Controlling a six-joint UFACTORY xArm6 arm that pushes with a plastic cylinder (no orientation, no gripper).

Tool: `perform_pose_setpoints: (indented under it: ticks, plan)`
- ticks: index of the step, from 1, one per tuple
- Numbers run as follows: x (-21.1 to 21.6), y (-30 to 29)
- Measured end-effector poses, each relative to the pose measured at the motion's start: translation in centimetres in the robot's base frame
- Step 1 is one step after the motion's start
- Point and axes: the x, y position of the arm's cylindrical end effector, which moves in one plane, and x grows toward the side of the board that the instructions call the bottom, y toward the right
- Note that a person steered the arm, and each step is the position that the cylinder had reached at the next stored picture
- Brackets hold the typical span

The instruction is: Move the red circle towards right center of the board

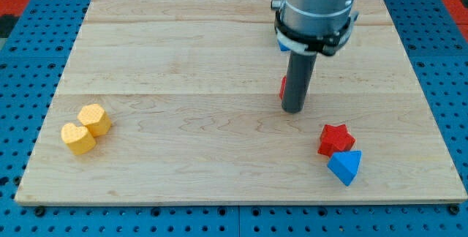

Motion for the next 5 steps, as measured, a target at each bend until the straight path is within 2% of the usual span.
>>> perform_pose_setpoints:
  ticks: [1, 2, 4, 5]
  plan:
    - [-0.2, -0.7]
    - [-2.5, -4.8]
    - [-5.2, 8.1]
    - [0.7, 10.9]
